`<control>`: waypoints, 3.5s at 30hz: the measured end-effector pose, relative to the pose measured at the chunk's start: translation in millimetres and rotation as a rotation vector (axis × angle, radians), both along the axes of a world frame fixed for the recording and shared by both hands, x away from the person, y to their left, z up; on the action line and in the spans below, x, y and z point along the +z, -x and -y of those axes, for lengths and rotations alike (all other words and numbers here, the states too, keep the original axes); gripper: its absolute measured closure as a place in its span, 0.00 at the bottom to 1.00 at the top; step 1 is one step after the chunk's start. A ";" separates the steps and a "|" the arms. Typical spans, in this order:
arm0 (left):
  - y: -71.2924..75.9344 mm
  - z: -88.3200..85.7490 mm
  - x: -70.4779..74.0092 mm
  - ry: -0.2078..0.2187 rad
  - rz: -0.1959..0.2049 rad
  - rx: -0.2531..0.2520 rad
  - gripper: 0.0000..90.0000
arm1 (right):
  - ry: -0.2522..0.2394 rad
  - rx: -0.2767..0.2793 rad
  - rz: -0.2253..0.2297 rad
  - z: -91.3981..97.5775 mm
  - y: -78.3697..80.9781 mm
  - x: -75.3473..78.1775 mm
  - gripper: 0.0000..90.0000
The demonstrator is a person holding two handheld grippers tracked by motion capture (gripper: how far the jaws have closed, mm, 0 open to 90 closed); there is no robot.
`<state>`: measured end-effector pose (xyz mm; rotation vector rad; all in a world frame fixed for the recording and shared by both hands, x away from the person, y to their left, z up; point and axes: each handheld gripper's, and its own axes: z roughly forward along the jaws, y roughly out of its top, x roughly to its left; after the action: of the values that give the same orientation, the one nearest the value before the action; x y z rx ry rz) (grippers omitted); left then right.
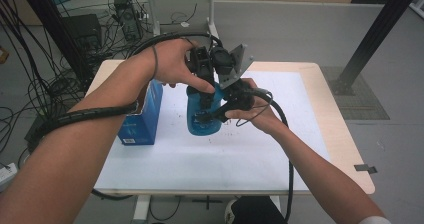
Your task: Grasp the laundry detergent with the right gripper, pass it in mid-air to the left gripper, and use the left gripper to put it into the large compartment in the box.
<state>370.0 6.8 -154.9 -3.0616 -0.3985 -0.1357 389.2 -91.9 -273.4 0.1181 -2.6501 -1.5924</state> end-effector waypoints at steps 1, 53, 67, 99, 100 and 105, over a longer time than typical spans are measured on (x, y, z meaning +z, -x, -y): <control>0.0 0.1 -0.2 0.002 0.003 -0.001 0.42 | 0.000 0.000 0.000 0.1 0.0 0.0 0.48; -2.3 -1.3 2.3 0.008 0.019 0.007 0.42 | -0.034 -0.008 -0.017 0.6 -4.4 -0.6 0.46; -1.9 -0.6 2.8 0.004 0.023 0.012 0.42 | -0.043 -0.011 -0.020 1.0 -4.8 -0.7 0.45; -6.7 -6.2 9.9 0.000 0.006 0.089 0.42 | 0.024 -0.134 -0.075 18.2 -9.1 -7.5 0.14; -7.4 -7.5 10.6 -0.002 0.010 0.098 0.42 | 0.038 -0.143 -0.091 20.3 -9.5 -7.8 0.12; -10.6 -12.9 16.9 -0.003 0.014 0.157 0.42 | 0.086 -0.212 -0.114 33.9 -10.9 -8.0 0.03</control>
<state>380.5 19.7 -138.0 -3.0121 -0.6365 -0.1513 400.1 -125.8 -281.4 -0.2568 -2.7122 -1.4840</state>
